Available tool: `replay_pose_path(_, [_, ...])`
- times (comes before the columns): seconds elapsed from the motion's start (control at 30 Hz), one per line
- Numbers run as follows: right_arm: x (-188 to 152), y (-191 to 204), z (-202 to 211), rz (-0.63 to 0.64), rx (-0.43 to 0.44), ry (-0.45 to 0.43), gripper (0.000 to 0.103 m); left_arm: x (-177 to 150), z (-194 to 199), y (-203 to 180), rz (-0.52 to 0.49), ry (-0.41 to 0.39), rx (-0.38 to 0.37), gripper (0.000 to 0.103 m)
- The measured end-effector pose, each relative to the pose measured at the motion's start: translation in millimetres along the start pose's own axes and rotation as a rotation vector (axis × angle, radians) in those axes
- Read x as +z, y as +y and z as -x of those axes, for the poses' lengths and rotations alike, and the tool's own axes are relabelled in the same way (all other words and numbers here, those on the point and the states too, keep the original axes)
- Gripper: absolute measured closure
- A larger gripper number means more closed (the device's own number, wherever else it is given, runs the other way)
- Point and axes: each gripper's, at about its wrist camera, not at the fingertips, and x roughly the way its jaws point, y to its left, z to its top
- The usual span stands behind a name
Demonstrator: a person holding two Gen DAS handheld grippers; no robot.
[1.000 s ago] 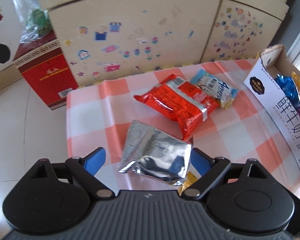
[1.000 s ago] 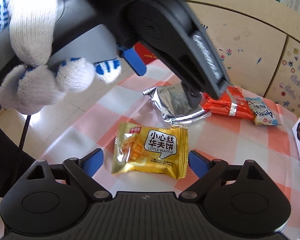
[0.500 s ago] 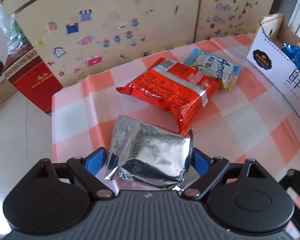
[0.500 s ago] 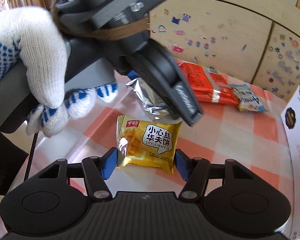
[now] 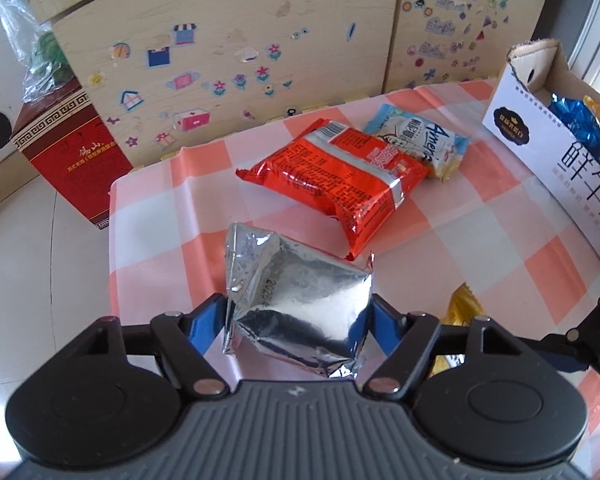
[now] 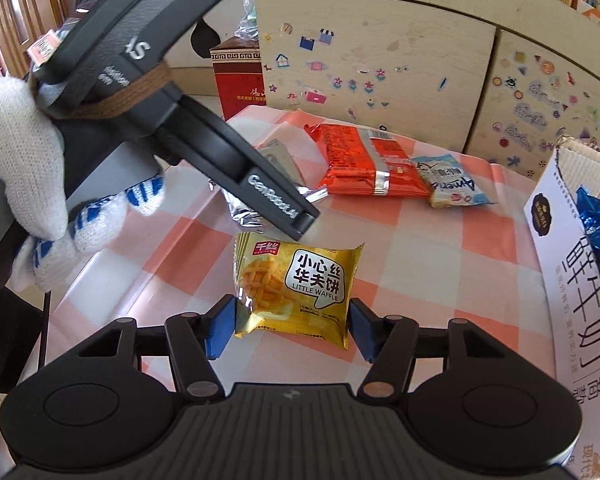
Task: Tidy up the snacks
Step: 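Close left tool on silver foil packet while right tool grasps yellow waffle packet, then lift silver foil and yellow waffle packets and carry both over the box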
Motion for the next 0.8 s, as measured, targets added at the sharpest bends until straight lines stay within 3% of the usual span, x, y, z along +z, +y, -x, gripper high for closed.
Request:
replay_pose_path(0.37, [0.3,-9.2,11.7,-0.008,-0.034,-0.022,0.037,-5.8,24.3,4.5,0.068,-0.033,-0.035,0.028])
replay_pose_path(0.8, [10.2,-23.0,25.3,-0.035,-0.108,-0.067,0.036,6.3,44.2,0.0,0.12,-0.125,-0.029,0.028])
